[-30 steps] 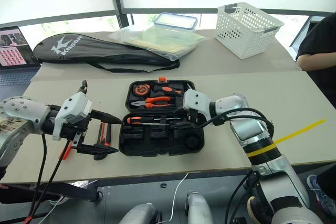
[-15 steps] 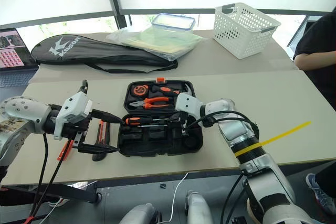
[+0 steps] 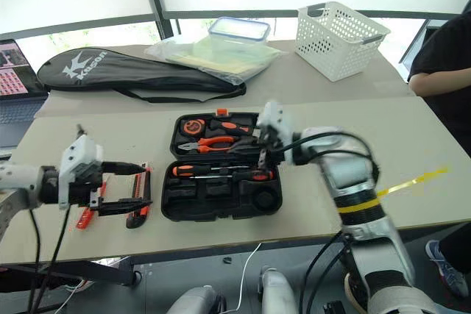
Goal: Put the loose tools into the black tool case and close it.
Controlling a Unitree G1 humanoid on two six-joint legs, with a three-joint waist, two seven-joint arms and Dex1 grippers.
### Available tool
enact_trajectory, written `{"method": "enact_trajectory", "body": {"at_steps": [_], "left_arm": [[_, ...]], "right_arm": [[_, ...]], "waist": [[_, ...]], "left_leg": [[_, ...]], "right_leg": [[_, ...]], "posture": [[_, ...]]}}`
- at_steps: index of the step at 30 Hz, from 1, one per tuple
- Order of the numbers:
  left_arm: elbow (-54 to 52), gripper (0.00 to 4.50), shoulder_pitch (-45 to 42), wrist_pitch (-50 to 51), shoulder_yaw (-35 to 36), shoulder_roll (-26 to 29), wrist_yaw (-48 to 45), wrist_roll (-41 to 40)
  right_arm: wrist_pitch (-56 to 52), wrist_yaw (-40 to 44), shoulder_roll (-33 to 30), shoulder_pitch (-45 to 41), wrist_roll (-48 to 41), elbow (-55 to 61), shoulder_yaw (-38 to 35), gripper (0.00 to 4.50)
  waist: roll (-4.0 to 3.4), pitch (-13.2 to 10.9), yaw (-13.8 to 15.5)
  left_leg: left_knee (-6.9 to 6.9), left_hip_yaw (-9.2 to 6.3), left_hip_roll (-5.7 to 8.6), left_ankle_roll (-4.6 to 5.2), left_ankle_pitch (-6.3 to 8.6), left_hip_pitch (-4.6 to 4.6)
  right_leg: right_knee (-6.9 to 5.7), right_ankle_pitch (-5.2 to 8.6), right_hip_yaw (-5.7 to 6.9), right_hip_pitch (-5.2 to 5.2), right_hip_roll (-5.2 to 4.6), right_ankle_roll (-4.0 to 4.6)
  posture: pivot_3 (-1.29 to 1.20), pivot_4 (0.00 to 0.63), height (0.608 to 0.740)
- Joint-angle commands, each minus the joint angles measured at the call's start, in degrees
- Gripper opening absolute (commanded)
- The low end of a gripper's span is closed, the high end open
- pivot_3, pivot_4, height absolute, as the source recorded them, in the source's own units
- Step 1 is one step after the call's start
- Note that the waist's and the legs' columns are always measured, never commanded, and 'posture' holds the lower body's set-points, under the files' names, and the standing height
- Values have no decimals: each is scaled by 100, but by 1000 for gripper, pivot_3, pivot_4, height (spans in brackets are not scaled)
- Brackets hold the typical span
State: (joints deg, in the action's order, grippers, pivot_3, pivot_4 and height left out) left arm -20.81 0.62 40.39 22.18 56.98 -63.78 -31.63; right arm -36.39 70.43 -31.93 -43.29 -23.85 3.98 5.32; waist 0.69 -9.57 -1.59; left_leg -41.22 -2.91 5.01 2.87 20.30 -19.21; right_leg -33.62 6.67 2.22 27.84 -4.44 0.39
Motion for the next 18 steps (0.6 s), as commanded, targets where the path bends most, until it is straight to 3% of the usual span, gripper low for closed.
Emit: {"method": "enact_trajectory", "body": {"at_steps": [1,5,8,14,18], "left_arm": [[-250,4500,942,262,1347,-343,542,140],[-387,4500,2160,436,2553,-955,841,146],[-764,4500,2692,629,2919,-1207,1011,73],[-1013,4500,2694,1092,2682,-1025,1526,100],[-911,4500,1781,2063,2048,-507,2005,-118]], "right_arm": [[-747,419,-386,127,-1029,849,-410,2061],[-1061,550,-763,305,-1554,1284,-524,3458],[-1011,541,-901,443,-1602,1414,-462,4457],[-845,414,-920,570,-1544,1505,-326,4457],[-647,242,-850,626,-1420,1572,-274,4457]], "waist": [[0,0,8],[2,0,41],[7,0,86],[10,-1,242],[14,0,248]], "left_leg": [[6,2,0,0,0,-1],[20,13,-4,1,0,-3],[15,13,-4,2,1,-1],[17,4,-5,12,8,73],[21,-2,-6,12,8,103]], "right_leg": [[4,0,0,1,-1,0],[12,2,-6,8,-3,2],[42,2,-5,-2,-7,3],[46,4,3,-102,-14,-1],[45,6,7,-132,-7,-3]], "posture": [[0,150,740],[0,150,740],[0,150,740],[0,150,740],[0,150,740]]}}
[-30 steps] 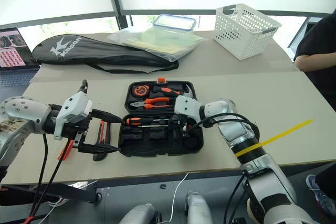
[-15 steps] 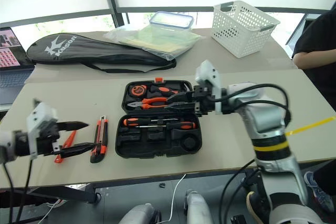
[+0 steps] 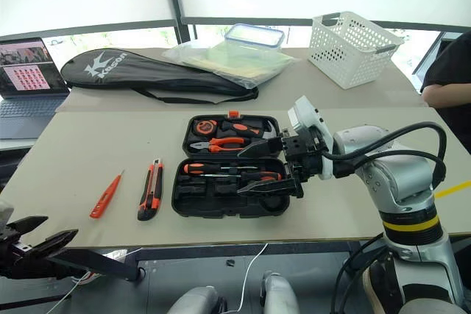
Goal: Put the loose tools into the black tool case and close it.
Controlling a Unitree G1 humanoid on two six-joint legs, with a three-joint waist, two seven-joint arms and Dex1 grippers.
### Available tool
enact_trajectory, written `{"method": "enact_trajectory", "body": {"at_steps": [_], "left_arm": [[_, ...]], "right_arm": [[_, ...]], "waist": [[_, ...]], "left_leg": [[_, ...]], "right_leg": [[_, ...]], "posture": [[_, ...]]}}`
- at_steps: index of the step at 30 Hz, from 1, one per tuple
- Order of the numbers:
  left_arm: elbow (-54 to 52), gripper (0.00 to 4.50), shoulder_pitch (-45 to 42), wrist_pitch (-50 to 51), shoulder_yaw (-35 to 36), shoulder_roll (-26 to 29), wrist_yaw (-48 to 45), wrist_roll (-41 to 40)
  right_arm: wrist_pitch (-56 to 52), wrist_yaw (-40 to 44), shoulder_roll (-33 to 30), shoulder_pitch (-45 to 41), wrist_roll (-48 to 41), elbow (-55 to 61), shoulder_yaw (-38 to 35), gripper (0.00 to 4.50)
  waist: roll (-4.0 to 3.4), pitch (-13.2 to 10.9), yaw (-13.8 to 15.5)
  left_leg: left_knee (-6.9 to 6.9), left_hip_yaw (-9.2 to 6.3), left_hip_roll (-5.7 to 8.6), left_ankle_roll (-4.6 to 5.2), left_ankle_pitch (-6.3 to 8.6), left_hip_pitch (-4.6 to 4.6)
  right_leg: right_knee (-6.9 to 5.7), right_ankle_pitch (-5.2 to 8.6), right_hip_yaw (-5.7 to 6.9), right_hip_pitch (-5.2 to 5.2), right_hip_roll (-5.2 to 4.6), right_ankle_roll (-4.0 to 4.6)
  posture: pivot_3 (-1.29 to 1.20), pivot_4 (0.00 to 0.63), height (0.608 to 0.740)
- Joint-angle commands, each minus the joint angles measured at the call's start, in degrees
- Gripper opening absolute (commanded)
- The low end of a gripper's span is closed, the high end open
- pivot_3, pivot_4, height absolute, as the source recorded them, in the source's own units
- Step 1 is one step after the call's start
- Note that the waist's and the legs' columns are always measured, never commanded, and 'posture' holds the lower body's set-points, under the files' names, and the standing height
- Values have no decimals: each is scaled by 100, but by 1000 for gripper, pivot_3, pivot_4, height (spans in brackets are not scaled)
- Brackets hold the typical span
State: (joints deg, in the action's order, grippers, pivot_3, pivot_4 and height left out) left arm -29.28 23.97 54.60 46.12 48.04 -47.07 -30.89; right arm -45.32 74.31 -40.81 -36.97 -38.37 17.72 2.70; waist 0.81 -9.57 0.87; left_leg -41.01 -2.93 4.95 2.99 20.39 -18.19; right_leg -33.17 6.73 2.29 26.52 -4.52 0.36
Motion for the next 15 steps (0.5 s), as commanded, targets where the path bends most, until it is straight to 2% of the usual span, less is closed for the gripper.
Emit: {"method": "enact_trajectory", "body": {"at_steps": [1,8,11,15], "left_arm": [[73,4500,-886,991,-644,579,457,-207],[1324,4500,-3030,2530,-2208,1120,1129,-77],[1574,4500,-3181,2472,-2890,1427,1034,78],[2013,4500,-3378,2140,-3556,1418,984,262]], "right_arm": [[283,-254,80,6,58,216,-18,4457],[164,-520,45,219,-206,679,-127,4457],[95,-725,68,293,-351,827,-236,4457],[33,-979,72,435,-517,1002,-319,4457]], "waist": [[5,3,-8],[5,3,-110],[7,2,-195],[4,2,-182]], "left_leg": [[0,-1,0,-2,-1,0],[18,1,4,-17,-6,-12],[25,4,6,-20,-8,-26],[31,1,12,-23,-6,-19]], "right_leg": [[0,-1,1,1,2,1],[-7,-2,-4,41,12,4],[-13,-4,-3,55,11,6],[-5,-4,-4,60,11,7]], "posture": [[0,150,740],[0,150,740],[0,150,740],[0,150,740]]}}
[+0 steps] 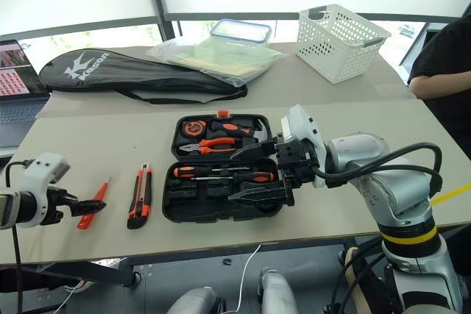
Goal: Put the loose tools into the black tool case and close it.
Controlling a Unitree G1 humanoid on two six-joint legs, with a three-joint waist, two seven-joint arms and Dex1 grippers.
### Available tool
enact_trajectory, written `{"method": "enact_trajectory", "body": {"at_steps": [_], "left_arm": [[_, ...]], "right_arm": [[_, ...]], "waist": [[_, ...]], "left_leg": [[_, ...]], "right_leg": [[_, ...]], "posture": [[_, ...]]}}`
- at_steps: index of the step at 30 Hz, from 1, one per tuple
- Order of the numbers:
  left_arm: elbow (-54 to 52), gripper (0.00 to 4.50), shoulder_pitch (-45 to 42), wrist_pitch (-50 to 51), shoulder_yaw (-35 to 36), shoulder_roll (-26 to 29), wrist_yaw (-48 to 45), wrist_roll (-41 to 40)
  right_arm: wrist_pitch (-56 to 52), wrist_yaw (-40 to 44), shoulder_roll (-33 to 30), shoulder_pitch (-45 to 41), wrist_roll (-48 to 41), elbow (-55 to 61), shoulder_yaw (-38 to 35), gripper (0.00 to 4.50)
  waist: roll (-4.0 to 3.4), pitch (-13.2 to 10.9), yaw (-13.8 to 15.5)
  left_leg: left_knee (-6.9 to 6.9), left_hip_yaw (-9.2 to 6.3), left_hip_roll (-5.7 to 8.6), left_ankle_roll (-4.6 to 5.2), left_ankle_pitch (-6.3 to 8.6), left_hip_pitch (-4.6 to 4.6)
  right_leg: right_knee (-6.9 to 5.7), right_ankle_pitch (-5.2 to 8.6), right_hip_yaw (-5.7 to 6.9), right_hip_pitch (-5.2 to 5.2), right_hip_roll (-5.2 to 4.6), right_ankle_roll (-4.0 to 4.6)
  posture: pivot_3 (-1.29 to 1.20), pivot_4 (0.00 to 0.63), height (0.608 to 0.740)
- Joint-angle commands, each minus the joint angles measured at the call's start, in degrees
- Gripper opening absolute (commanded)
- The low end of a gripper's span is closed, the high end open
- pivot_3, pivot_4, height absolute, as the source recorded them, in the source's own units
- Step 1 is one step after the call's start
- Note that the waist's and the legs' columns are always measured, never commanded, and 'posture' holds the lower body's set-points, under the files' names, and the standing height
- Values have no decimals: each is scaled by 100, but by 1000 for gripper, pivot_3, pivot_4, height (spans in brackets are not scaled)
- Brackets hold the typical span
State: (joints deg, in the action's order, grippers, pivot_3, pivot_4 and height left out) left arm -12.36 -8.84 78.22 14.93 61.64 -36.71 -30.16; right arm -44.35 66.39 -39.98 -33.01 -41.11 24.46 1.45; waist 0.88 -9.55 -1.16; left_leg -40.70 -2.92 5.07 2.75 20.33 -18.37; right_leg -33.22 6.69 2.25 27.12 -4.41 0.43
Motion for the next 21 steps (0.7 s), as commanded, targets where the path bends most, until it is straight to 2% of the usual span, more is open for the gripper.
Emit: {"method": "enact_trajectory", "body": {"at_steps": [1,4,9,12,13,16,18,21], "left_arm": [[433,4244,-125,-307,-571,58,-87,241],[725,3447,-116,-622,-910,109,-261,392],[1221,1667,-372,-1036,-1109,82,-295,675],[1324,622,-638,-1738,-1072,171,-604,765],[1316,452,-720,-1990,-1051,191,-729,775],[740,428,-1660,-2740,-1150,383,-1997,348],[518,428,-2061,-3215,-1475,488,-2709,384],[396,428,-2625,-3793,-2046,420,-3463,590]], "right_arm": [[-53,-239,-27,83,-263,377,-193,4490],[-19,-336,-87,202,-295,504,-209,4500],[12,-411,-237,304,-351,583,-261,4500],[-231,-368,-480,436,-640,631,-391,4500],[-304,-327,-565,482,-736,649,-428,4500],[-364,-242,-905,808,-924,850,-655,4500],[-292,-321,-997,938,-868,908,-710,4500],[-232,-403,-1053,1081,-803,946,-761,4500]], "waist": [[-6,0,33],[-7,0,49],[-38,19,49],[-38,19,54],[-37,18,79],[5,0,176],[45,-1,220],[39,4,167]], "left_leg": [[0,1,1,0,0,3],[-2,1,-1,-40,14,13],[-2,2,-2,-34,8,36],[-1,1,-4,-11,-5,50],[-2,0,-4,-11,-5,50],[-14,-4,-4,-9,-5,12],[-37,-19,-3,-9,-6,-20],[-53,-12,1,-2,-2,-26]], "right_leg": [[3,1,-1,0,-2,1],[1,7,-7,-6,-4,11],[-16,6,-19,-26,-11,11],[-31,9,-19,-34,-11,12],[-33,9,-19,-34,-11,12],[-38,8,-8,-8,-14,15],[-37,7,4,3,-19,17],[-39,5,5,3,-40,14]], "posture": [[0,150,740],[0,150,740],[0,150,740],[0,150,740],[0,150,740],[0,150,740],[0,150,740],[0,150,740]]}}
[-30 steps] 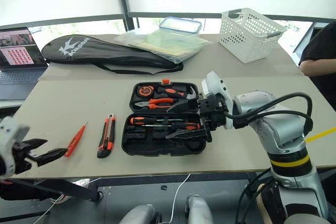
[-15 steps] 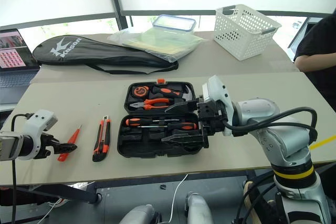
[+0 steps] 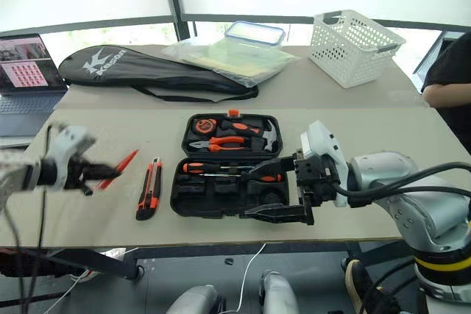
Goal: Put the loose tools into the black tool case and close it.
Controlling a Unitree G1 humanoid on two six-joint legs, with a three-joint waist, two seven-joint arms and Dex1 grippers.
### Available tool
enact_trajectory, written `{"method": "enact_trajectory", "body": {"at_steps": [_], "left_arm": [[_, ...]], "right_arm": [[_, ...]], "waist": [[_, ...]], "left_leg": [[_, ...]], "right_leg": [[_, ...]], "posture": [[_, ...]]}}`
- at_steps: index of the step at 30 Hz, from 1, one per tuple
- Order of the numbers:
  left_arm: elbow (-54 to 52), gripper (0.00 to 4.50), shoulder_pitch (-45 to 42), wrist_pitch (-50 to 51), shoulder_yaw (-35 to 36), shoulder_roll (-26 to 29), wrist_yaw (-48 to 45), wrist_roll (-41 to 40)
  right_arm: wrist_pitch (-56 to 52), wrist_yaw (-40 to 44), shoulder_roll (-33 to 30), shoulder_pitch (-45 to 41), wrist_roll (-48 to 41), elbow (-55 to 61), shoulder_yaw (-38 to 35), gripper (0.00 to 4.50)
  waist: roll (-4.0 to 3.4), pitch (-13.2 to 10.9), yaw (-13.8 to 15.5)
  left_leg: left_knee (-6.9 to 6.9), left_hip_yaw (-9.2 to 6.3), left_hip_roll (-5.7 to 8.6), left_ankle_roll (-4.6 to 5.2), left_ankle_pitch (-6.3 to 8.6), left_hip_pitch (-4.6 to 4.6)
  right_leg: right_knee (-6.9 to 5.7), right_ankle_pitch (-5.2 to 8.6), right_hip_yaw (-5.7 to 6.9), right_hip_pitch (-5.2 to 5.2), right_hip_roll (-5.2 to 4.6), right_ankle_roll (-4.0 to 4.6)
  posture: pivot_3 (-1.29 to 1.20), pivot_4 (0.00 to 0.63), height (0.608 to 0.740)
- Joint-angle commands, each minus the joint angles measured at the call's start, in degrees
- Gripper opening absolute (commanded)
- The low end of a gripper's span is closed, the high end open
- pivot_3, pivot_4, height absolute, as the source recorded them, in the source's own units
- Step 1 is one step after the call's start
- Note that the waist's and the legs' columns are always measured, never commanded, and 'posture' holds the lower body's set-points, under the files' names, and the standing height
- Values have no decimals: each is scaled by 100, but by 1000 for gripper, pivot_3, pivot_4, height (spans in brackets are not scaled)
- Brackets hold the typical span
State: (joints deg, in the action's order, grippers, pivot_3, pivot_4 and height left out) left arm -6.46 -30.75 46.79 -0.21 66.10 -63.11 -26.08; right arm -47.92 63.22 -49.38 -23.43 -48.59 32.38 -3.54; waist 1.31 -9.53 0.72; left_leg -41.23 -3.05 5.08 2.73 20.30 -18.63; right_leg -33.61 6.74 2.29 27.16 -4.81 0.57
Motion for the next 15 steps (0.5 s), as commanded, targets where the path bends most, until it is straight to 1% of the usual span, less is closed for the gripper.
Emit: {"method": "enact_trajectory", "body": {"at_steps": [1,3,5,10,13,15], "left_arm": [[-176,428,-740,-1072,-1014,-147,-1114,574],[38,428,-1256,-1813,-1853,-483,-1561,1286],[278,428,-1609,-1883,-2292,-837,-1831,1529],[838,428,-2036,-1822,-2880,-1595,-2107,1922],[1231,428,-2147,-1837,-3106,-1944,-1914,2330],[1417,428,-2239,-1586,-3149,-2178,-1810,2452]], "right_arm": [[136,-112,-130,212,-57,183,-318,4500],[189,-173,-160,370,-30,244,-385,4500],[221,-263,-156,444,6,288,-398,4500],[265,-548,-113,616,4,449,-424,4500],[299,-703,-99,768,-11,566,-470,4500],[323,-786,-96,851,0,628,-470,4500]], "waist": [[-5,1,-33],[-6,1,-21],[-5,1,-10],[-1,-1,-20],[-1,-1,-7],[-1,-1,-3]], "left_leg": [[7,6,7,4,1,2],[14,15,9,9,3,6],[14,16,8,9,2,5],[-9,11,-3,18,5,-16],[-12,11,-4,24,7,-16],[-21,10,-3,30,10,-20]], "right_leg": [[3,0,0,0,-17,-3],[17,0,3,-5,-19,-4],[41,0,6,-11,-16,-4],[39,-3,-5,-8,-6,-2],[37,-4,-6,-9,-4,-3],[36,-7,-5,-9,15,-9]], "posture": [[0,150,740],[0,150,740],[0,150,740],[0,150,740],[0,150,740],[0,150,740]]}}
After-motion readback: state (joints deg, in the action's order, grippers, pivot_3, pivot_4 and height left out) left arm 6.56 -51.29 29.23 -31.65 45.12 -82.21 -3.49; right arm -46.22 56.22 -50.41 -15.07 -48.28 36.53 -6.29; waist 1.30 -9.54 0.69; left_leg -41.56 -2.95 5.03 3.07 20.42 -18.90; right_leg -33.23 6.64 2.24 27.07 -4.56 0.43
